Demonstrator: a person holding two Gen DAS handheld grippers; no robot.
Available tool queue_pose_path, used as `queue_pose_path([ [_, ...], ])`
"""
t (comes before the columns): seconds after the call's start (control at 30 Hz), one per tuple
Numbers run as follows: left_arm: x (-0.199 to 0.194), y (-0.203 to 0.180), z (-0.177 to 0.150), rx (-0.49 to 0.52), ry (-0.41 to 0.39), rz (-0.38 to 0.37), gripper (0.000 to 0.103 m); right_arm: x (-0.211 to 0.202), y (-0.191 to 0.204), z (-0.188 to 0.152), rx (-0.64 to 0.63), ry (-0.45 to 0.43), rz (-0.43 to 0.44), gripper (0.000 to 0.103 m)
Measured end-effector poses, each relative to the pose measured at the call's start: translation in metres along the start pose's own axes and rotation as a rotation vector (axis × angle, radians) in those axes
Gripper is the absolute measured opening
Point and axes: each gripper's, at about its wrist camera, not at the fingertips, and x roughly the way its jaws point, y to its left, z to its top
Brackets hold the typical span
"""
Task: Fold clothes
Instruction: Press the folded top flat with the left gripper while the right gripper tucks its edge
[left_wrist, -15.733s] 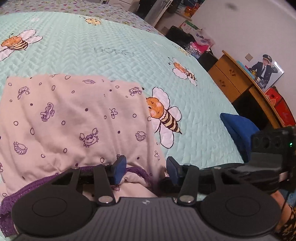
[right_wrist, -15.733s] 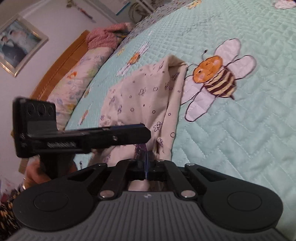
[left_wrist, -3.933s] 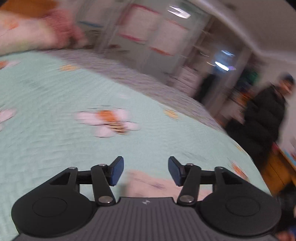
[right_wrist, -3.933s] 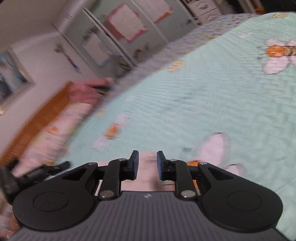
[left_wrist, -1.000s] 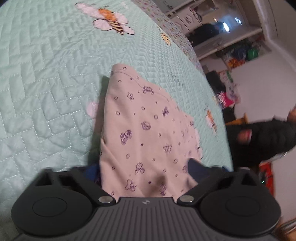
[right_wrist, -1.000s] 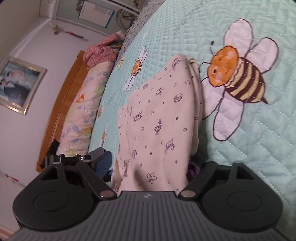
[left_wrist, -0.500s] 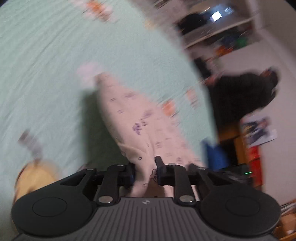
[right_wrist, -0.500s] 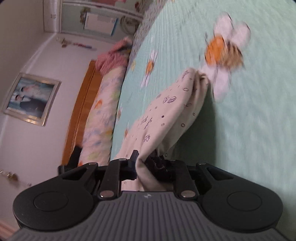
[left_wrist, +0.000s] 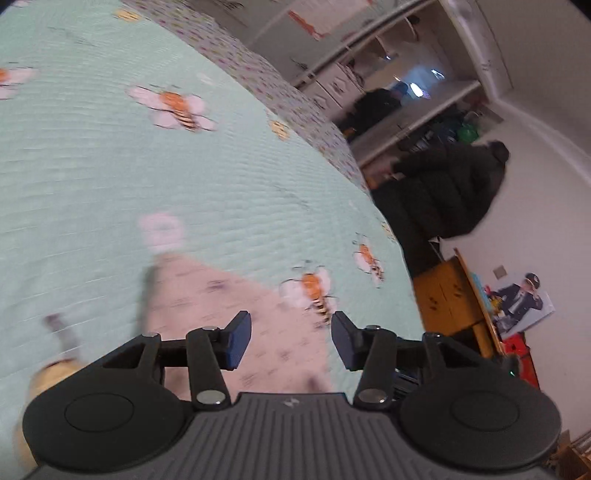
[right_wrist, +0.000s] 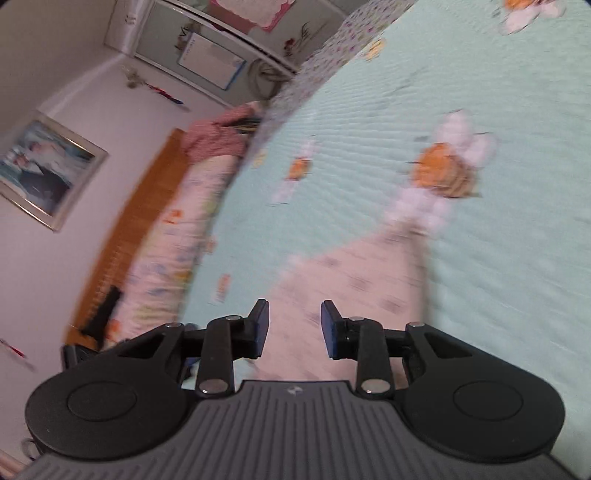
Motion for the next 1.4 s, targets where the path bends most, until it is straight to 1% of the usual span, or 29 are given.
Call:
queue_pose_path([
  [0.03,0.017,0.003,0.002,-0.008,0.012,0.011,0.051,0.015,-0.001,0.005,0.027,0.005,0.021,0.033],
  [0.1,0.051,0.011,0.006,-0.024,0.039,0.041,0.051,0.043,-0.013,0.014,0.08,0.044,0.006,0.033],
  [0.13,0.066,0.018,0.006,-0.026,0.065,0.078,0.051,0.057,-0.02,0.018,0.106,0.067,-0.007,0.03],
  [0.17,0.078,0.027,0.006,-0.032,0.09,0.113,0.049,0.071,-0.028,0.022,0.132,0.089,-0.02,0.03],
  [0.2,0.084,0.037,0.004,-0.047,0.116,0.145,0.039,0.077,-0.034,0.025,0.142,0.093,-0.035,0.019],
  [0.23,0.088,0.047,0.003,-0.063,0.132,0.164,0.036,0.079,-0.04,0.027,0.144,0.087,-0.05,0.0],
  [0.3,0.084,0.056,0.008,-0.098,0.127,0.127,0.036,0.082,-0.051,0.03,0.146,0.075,-0.08,0.0],
  [0.37,0.082,0.061,0.01,-0.108,0.136,0.115,0.033,0.086,-0.063,0.033,0.149,0.062,-0.11,0.0],
  [0.47,0.075,0.056,0.013,-0.098,0.139,0.129,0.032,0.076,-0.053,0.034,0.101,0.024,-0.137,0.0],
  [0.5,0.07,0.051,0.013,-0.103,0.129,0.14,0.032,0.07,-0.047,0.034,0.082,0.009,-0.145,0.003],
  [0.53,0.062,0.047,0.015,-0.102,0.112,0.143,0.034,0.065,-0.042,0.033,0.063,-0.005,-0.153,0.008],
  [0.57,0.055,0.04,0.014,-0.092,0.093,0.127,0.035,0.06,-0.036,0.032,0.044,-0.02,-0.161,0.008],
  [0.63,0.051,0.024,0.01,-0.063,0.08,0.061,0.043,0.051,-0.027,0.031,0.008,-0.038,-0.164,0.013],
  [0.7,0.059,0.015,0.006,-0.02,0.094,0.025,0.054,0.051,-0.026,0.029,-0.013,-0.026,-0.154,0.02],
  [0.73,0.068,0.015,0.004,-0.003,0.11,0.025,0.056,0.055,-0.03,0.029,-0.016,-0.01,-0.167,0.021],
  [0.77,0.078,0.021,0.001,-0.009,0.13,0.055,0.055,0.062,-0.037,0.029,-0.008,0.009,-0.198,0.021],
  [0.8,0.087,0.028,-0.001,-0.015,0.15,0.085,0.045,0.071,-0.046,0.029,0.005,0.029,-0.241,0.007],
  [0.83,0.093,0.033,-0.002,-0.027,0.164,0.106,0.04,0.075,-0.054,0.029,0.002,0.028,-0.266,0.0],
  [0.9,0.077,0.031,0.002,-0.043,0.141,0.113,0.041,0.067,-0.056,0.031,0.018,-0.02,-0.277,0.0],
  [1.0,0.045,0.02,0.006,-0.024,0.091,0.134,0.045,0.043,-0.032,0.022,-0.034,-0.077,-0.284,0.016],
  [1.07,0.016,0.015,-0.002,-0.012,0.063,0.118,0.055,0.023,-0.016,0.009,-0.047,-0.089,-0.219,0.019],
  [1.1,0.008,0.017,-0.012,-0.009,0.074,0.128,0.061,0.013,-0.011,-0.001,-0.035,-0.083,-0.176,0.025],
  [1.13,0.0,0.018,-0.022,-0.005,0.085,0.137,0.063,0.003,-0.008,-0.013,-0.019,-0.075,-0.138,0.035],
  [1.2,-0.013,0.024,-0.043,-0.002,0.109,0.161,0.063,-0.008,-0.011,-0.035,0.034,-0.043,-0.095,0.044],
  [1.23,-0.011,0.034,-0.052,-0.009,0.129,0.195,0.062,-0.009,-0.017,-0.043,0.058,-0.025,-0.094,0.044],
  [1.27,-0.006,0.045,-0.059,-0.007,0.142,0.233,0.058,-0.006,-0.026,-0.049,0.064,-0.009,-0.136,0.044],
  [1.3,-0.004,0.054,-0.064,-0.005,0.132,0.241,0.046,-0.003,-0.037,-0.053,0.06,0.006,-0.196,0.032],
  [1.33,-0.007,0.059,-0.066,-0.024,0.108,0.234,0.045,-0.001,-0.047,-0.055,0.069,0.012,-0.239,0.0],
  [1.4,-0.018,0.056,-0.064,-0.075,0.078,0.226,0.047,-0.008,-0.053,-0.057,0.129,-0.019,-0.251,0.002],
])
